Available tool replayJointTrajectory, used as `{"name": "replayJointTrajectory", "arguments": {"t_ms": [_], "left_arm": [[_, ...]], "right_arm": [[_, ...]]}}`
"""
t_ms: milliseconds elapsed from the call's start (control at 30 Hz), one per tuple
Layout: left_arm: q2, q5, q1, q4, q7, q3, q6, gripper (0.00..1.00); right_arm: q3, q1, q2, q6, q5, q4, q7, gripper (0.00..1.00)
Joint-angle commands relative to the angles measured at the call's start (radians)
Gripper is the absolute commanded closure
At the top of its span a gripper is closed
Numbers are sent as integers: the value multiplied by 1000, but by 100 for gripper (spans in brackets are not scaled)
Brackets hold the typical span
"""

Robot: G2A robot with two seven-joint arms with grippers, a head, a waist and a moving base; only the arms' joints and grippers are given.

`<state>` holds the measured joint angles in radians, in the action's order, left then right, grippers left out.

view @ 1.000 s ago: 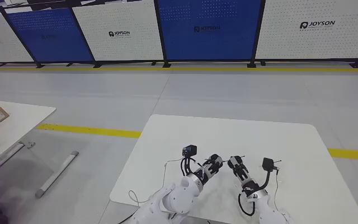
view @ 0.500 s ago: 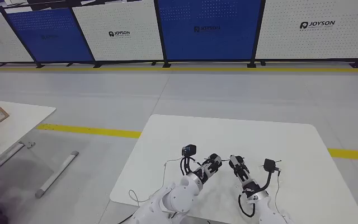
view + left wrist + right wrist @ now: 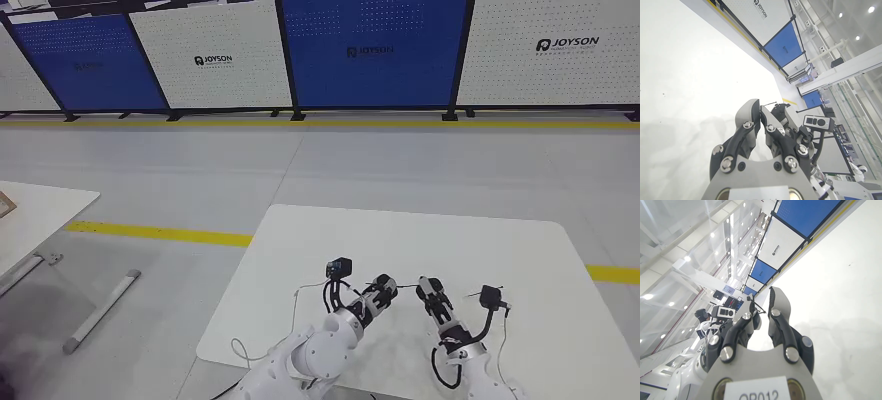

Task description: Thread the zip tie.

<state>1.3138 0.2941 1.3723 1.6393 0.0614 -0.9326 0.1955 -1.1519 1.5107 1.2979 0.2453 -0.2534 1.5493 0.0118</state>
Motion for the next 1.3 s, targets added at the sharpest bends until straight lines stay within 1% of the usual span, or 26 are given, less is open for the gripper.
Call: {"name": "replayJointTrajectory", "arguments": {"t_ms": [0,267,367,600,933,1000,1067,1200,1267], "left_arm": [[1,-2,-2,-1,0,1,1,100],[5,-9,-8,-8,-4,3,2,100],[5,-9,-8,-8,4,3,-12,100],[3,-5,-5,-8,19,1,-28,100],[4,-9,-2,-8,20,-5,-25,100],[4,-9,-2,-8,21,-5,-24,83],[4,-11,-3,-9,18,-6,-26,83],[5,-17,-4,-11,15,-8,-27,74],[6,-18,-4,-12,11,-10,-29,78]], "right_arm": [[-3,0,0,1,0,-1,0,100],[-3,-8,4,2,-1,-14,6,100],[0,-12,5,-1,-4,-16,13,100],[5,-17,8,-12,-19,-17,17,100],[2,-15,11,-14,-24,-16,14,100],[2,-15,11,-15,-25,-15,14,100],[1,-14,12,-17,-26,-15,15,100],[0,-13,13,-19,-27,-13,14,100],[-1,-13,14,-22,-28,-13,13,100]]}}
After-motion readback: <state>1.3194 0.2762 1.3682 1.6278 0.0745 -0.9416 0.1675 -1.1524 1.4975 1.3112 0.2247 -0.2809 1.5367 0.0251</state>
